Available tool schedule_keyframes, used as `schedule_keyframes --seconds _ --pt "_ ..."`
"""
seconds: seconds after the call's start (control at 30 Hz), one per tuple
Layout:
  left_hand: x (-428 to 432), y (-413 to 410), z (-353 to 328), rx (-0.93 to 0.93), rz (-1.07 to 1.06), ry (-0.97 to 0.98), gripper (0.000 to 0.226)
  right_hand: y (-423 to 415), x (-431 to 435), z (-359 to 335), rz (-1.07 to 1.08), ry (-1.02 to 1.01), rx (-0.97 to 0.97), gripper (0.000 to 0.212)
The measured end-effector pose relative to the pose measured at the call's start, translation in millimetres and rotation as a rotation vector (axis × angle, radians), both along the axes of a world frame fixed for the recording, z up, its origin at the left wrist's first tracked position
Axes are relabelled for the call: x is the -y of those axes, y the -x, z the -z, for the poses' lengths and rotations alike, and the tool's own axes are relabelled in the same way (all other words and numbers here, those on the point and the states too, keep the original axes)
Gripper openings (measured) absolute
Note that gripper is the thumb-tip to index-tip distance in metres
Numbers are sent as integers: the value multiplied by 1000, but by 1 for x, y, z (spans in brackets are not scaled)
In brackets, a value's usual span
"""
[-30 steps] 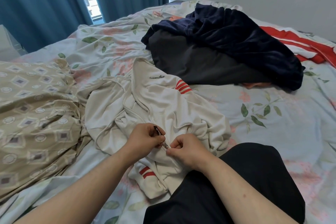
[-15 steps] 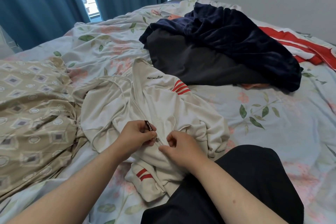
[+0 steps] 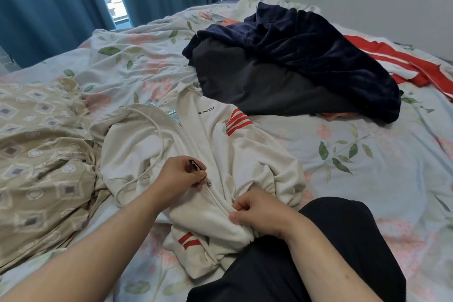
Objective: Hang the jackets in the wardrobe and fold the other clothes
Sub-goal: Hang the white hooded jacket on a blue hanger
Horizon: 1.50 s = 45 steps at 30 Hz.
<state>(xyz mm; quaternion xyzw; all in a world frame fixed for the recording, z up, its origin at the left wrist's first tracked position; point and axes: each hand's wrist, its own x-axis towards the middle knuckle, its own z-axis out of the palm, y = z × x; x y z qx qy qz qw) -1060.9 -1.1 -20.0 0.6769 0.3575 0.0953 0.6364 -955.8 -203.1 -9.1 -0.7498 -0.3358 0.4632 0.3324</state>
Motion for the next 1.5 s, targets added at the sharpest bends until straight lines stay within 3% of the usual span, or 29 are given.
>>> schedule_keyframes --seconds 0.17,0.3,0.37,0.47,0.57,0.73,0.9,1.1,1.17,1.27,1.37,1.5 --pt "12 6 6 -23 86 87 3 -1 3 -9 -18 101 -87 14" --pt "8 13 11 -25 77 134 3 2 -26 -9 190 -32 236 29" --pt "6 15 13 -14 61 159 4 9 -47 -8 168 -62 323 30" --pt "-2 17 15 31 4 196 5 21 -67 -1 106 62 412 29" --pt "-9 17 19 0 7 145 7 33 -66 10 112 139 399 41" --pt "-7 14 16 -58 113 -26 8 34 -54 12 98 134 318 23" --pt "-21 -1 6 17 -123 -25 15 16 -26 -7 16 255 151 23" --pt "-15 -3 5 -12 -22 31 13 -6 -21 -33 -132 418 266 20" --pt "-16 -1 6 -1 -38 37 13 -3 -37 -34 -121 366 402 29" --pt "-22 2 6 17 -34 45 9 12 -67 -24 15 132 545 34" --pt "-26 6 4 32 -23 65 8 25 -91 -6 22 77 547 22" --pt "-33 10 4 35 -17 93 9 33 -96 14 147 72 439 38"
